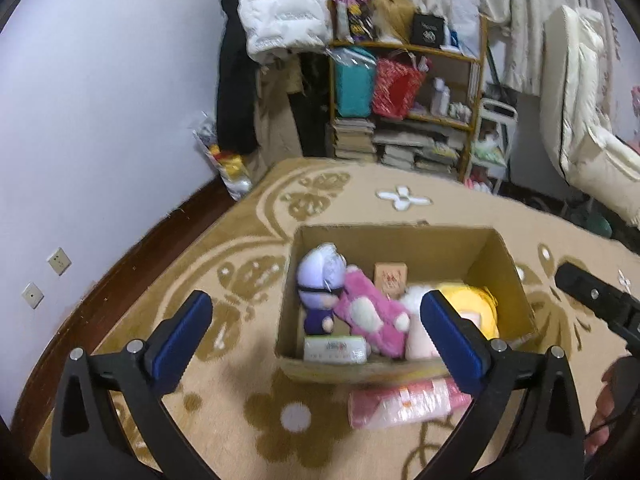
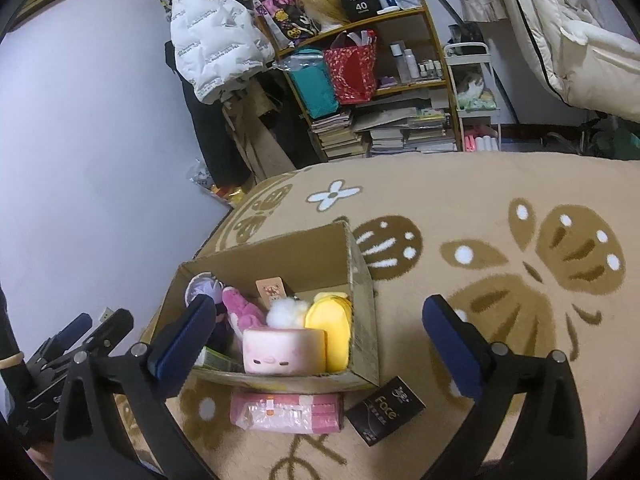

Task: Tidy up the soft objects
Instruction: 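Lower the left tool to the pink tissue pack while the right tool approaches the black Face box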

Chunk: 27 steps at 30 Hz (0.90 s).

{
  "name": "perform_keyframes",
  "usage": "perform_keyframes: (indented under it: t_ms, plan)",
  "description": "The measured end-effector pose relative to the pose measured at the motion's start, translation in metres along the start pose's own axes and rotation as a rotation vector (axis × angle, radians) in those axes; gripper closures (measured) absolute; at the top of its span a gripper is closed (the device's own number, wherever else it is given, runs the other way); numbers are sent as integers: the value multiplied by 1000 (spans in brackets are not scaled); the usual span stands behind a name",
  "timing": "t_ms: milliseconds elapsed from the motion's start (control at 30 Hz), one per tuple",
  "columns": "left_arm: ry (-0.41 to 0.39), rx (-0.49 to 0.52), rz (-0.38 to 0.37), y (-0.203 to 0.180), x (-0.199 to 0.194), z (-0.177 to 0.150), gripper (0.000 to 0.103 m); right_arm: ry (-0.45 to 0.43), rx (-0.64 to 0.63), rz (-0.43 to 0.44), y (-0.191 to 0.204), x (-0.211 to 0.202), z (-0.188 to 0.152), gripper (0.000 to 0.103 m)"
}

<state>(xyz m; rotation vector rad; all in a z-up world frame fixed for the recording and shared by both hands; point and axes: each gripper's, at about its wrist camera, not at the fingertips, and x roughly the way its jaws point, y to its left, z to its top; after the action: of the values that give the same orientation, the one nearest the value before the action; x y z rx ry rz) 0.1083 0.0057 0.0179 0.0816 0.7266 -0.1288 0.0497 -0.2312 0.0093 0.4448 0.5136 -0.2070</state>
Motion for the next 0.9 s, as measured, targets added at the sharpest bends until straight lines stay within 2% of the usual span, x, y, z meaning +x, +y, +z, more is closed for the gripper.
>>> perform_keyframes:
  t_ms: [200,367,767,900]
  plan:
    - [16,-47,-26,0,-3,-12,0,11,8,-14,-10,-5,-7,0]
    - [49,-31,-26,-5,4,-28,0,32,37,-35,-22,-5,-14,0]
    - [156,42,-27,-25,26,-57,0,188,40,-108,-40,18,-45,0]
    - [164,71,-20,-32,32,-63,0,246,21,-128,-42,29,-54,0]
